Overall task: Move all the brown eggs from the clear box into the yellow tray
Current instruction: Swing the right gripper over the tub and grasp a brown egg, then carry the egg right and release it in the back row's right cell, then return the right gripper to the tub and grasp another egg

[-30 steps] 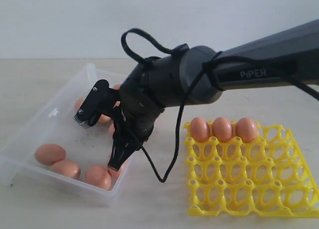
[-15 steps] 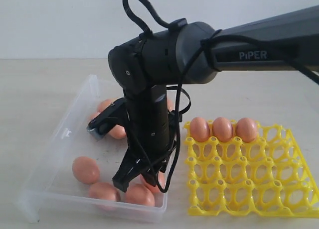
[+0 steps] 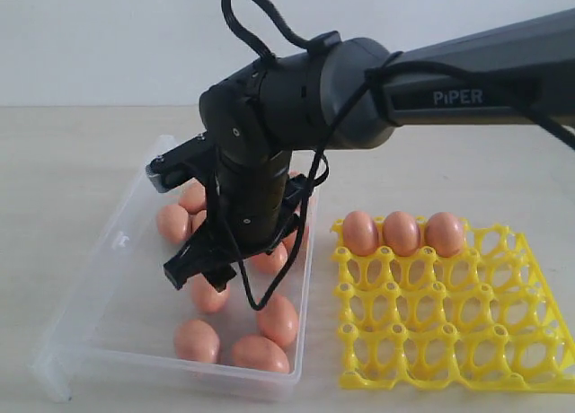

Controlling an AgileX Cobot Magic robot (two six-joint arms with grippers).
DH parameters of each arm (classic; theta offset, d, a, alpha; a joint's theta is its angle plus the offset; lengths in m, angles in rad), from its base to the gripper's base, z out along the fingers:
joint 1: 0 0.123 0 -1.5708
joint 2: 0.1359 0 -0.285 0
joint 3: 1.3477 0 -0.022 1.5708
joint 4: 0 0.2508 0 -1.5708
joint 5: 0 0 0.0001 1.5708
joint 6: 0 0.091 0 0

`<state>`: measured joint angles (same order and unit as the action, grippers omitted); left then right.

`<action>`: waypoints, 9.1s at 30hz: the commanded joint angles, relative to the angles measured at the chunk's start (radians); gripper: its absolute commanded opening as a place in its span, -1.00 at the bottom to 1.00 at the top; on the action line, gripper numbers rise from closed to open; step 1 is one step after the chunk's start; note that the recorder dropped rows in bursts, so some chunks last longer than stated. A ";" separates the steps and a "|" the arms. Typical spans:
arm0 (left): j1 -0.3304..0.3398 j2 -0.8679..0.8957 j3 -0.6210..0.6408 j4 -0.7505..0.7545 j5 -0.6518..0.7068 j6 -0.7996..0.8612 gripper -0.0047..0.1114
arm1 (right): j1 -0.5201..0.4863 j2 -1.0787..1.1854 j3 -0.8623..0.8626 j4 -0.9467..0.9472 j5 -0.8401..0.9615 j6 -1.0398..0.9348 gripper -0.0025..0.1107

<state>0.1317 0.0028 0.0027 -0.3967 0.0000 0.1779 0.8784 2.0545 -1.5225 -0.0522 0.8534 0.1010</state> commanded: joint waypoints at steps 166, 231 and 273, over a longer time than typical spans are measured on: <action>-0.003 -0.003 -0.003 -0.003 0.000 0.007 -0.85 | -0.128 -0.487 0.849 -1.157 -1.081 0.010 -0.95; -0.003 -0.003 -0.003 -0.003 0.000 0.007 -0.85 | 0.109 -0.227 0.542 -1.037 -1.007 -0.316 -0.13; -0.003 -0.003 -0.003 -0.003 0.000 0.007 -0.85 | 0.086 -0.115 0.542 -0.924 -0.739 -0.155 -0.13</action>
<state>0.1317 0.0028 0.0027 -0.3967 0.0000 0.1779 0.9669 1.9210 -0.9863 -0.9786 0.1284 -0.0308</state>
